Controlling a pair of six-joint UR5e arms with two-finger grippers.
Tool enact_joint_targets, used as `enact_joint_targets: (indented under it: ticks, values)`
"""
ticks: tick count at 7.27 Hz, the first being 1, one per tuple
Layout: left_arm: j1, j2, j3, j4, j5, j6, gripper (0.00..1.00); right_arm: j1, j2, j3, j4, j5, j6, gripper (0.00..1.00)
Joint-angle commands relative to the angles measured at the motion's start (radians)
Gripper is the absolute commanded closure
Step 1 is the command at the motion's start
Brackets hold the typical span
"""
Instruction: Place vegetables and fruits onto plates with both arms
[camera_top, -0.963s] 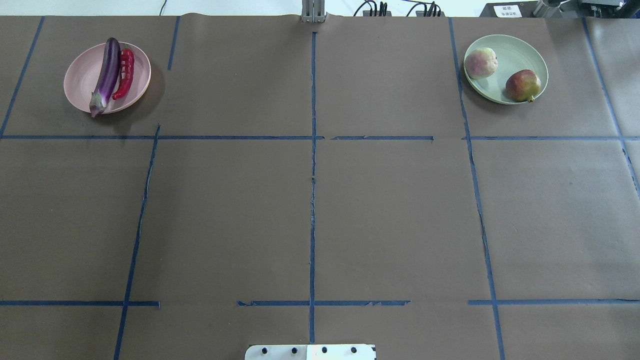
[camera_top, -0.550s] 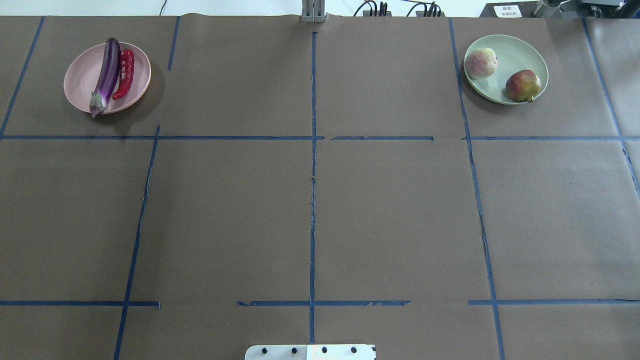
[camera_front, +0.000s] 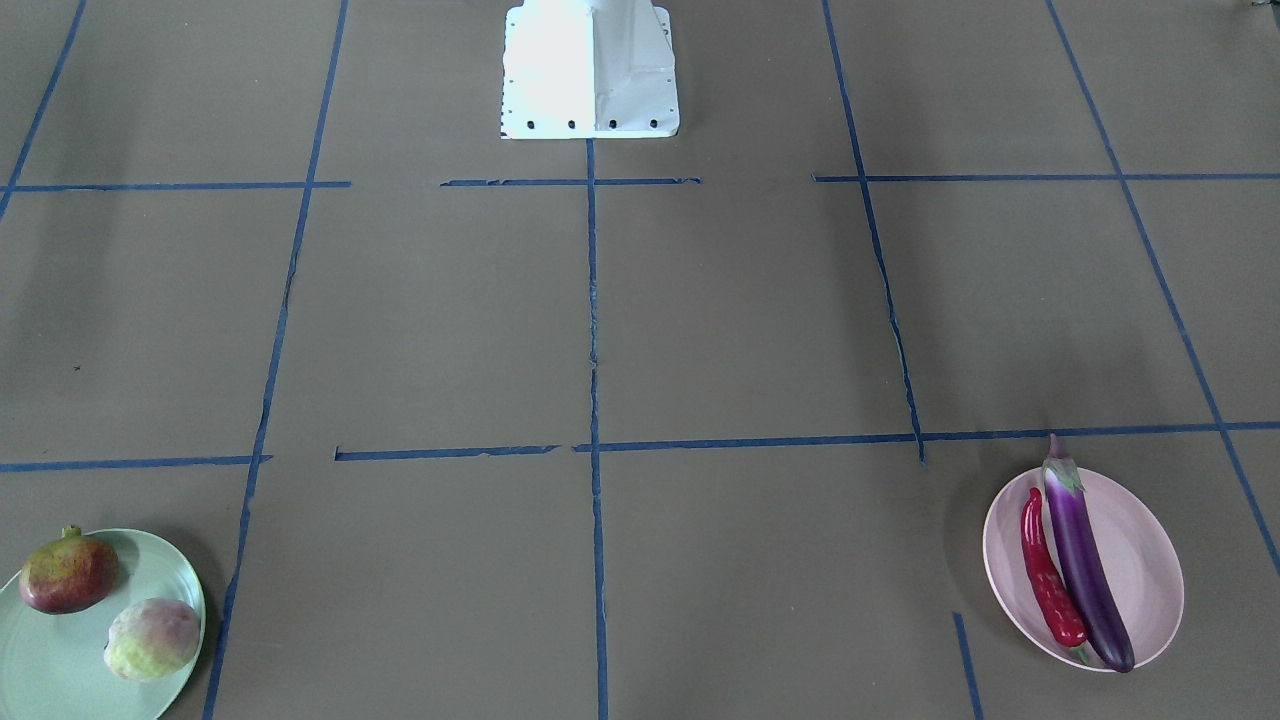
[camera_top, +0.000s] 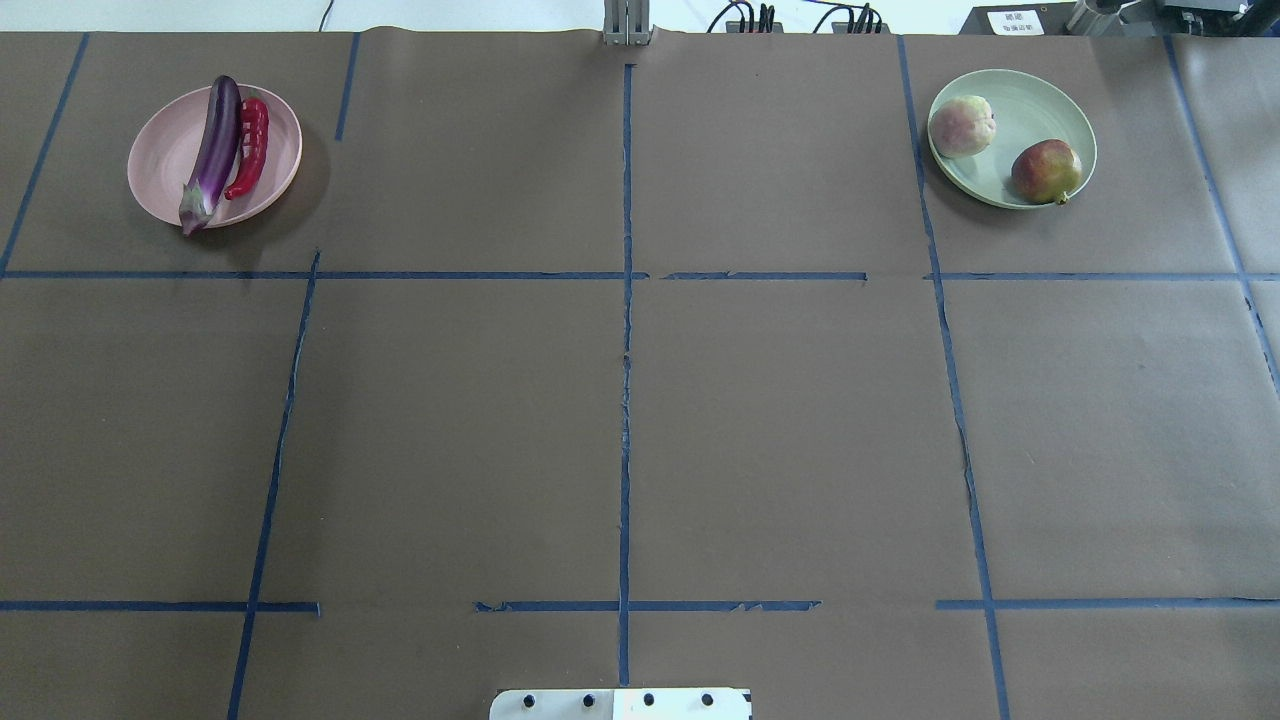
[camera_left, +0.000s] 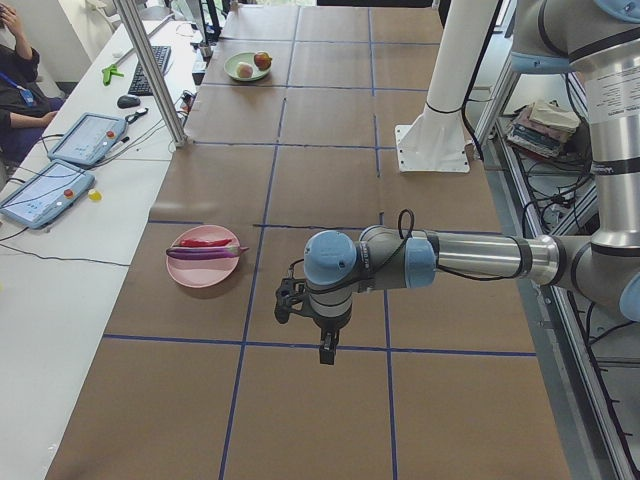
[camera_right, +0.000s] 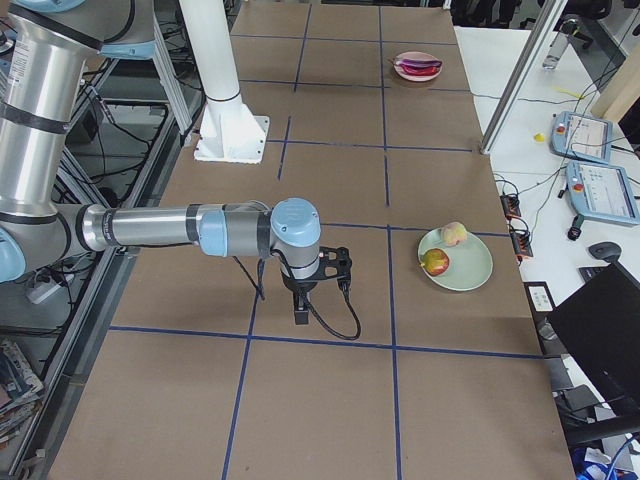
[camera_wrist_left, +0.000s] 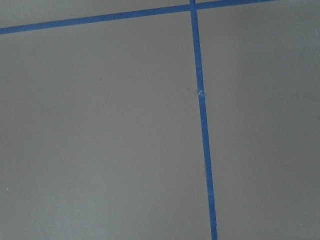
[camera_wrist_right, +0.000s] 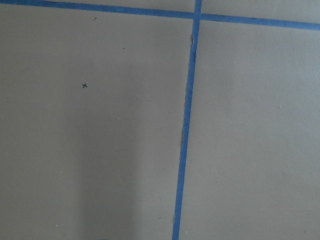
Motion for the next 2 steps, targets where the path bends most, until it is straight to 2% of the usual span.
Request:
enact_joint_targets:
  ticks: [1, 2]
  values:
    - [0.001, -0.001, -0.002, 0.000, -0.001, 0.000, 0.00, 0.000, 0.001, 0.001, 0.000, 0.000, 0.000, 0.00]
    - [0.000, -0.001, -0.002, 0.000, -0.001, 0.000, 0.00, 0.000, 0.001, -0.001, 0.000, 0.000, 0.000, 0.00]
